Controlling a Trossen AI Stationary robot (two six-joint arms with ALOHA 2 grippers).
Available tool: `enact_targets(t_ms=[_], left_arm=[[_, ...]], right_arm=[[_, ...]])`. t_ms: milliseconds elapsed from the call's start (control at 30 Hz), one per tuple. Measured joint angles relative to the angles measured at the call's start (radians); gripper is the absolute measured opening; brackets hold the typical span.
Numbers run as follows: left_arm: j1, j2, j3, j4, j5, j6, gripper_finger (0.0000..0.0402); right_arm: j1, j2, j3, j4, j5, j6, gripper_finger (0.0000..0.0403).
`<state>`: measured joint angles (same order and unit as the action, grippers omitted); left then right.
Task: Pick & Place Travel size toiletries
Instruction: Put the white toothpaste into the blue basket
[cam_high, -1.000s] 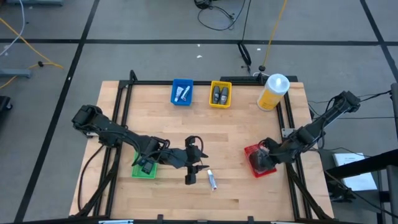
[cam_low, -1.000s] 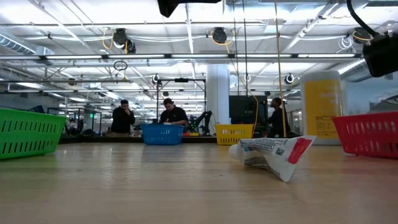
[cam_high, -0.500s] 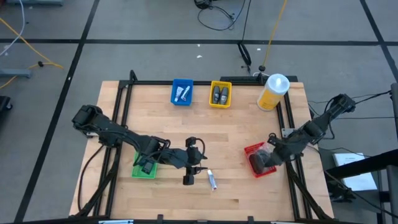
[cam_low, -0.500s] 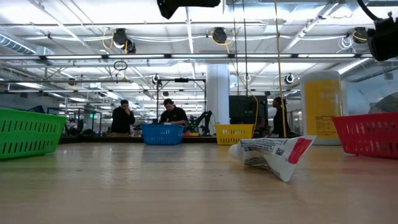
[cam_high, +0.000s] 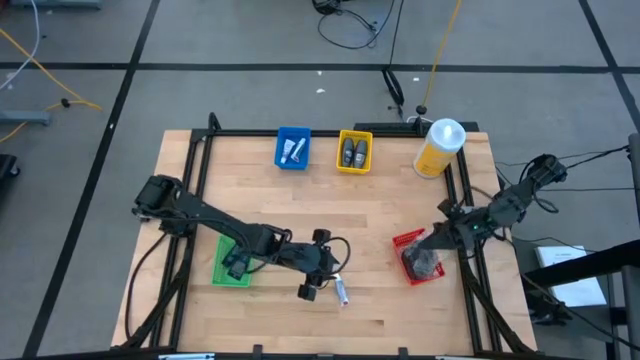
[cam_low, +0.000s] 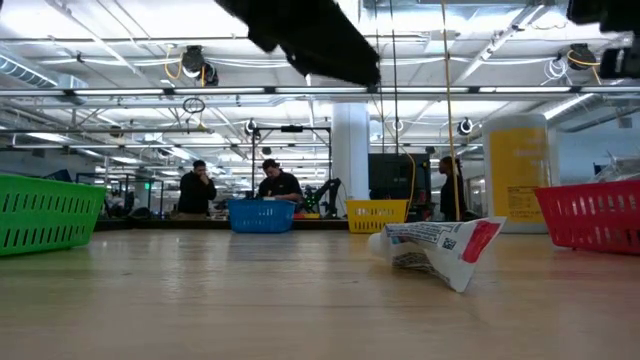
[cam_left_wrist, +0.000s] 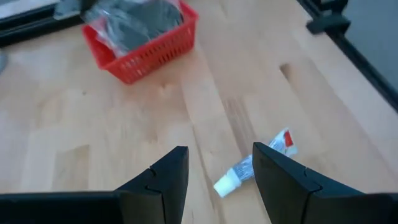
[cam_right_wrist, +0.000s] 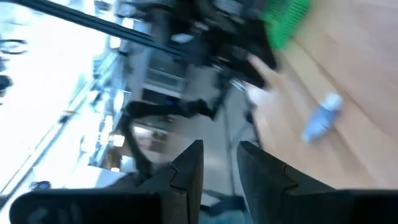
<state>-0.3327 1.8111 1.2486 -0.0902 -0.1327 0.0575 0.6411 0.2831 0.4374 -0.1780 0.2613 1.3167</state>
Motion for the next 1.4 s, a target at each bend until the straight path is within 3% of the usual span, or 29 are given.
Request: enact_targets(t_ms=[300, 700, 1067, 1400], left_arm=[[0.037, 0.1, -0.001, 0.017, 0.144, 0.121, 0.0177], [0.069, 0.194, -0.001, 0.048, 0.193, 0.319, 0.0177], [0.102, 0.234, -0.001, 0.07, 0.244, 0.394, 0.0177], [0.118, 0.249, -0.001, 0.08, 0.366, 0.459, 0.0177]], right_arm=[[0.0, 0.002, 0.0, 0.082, 0.007, -0.073, 0.0089], [0.0, 0.01, 0.0, 0.068, 0.031, -0.08, 0.0089], [0.0, 0.01, 0.0, 0.068, 0.058, -0.076, 0.0089], [0.0, 0.01, 0.0, 0.065, 0.083, -0.076, 0.0089]])
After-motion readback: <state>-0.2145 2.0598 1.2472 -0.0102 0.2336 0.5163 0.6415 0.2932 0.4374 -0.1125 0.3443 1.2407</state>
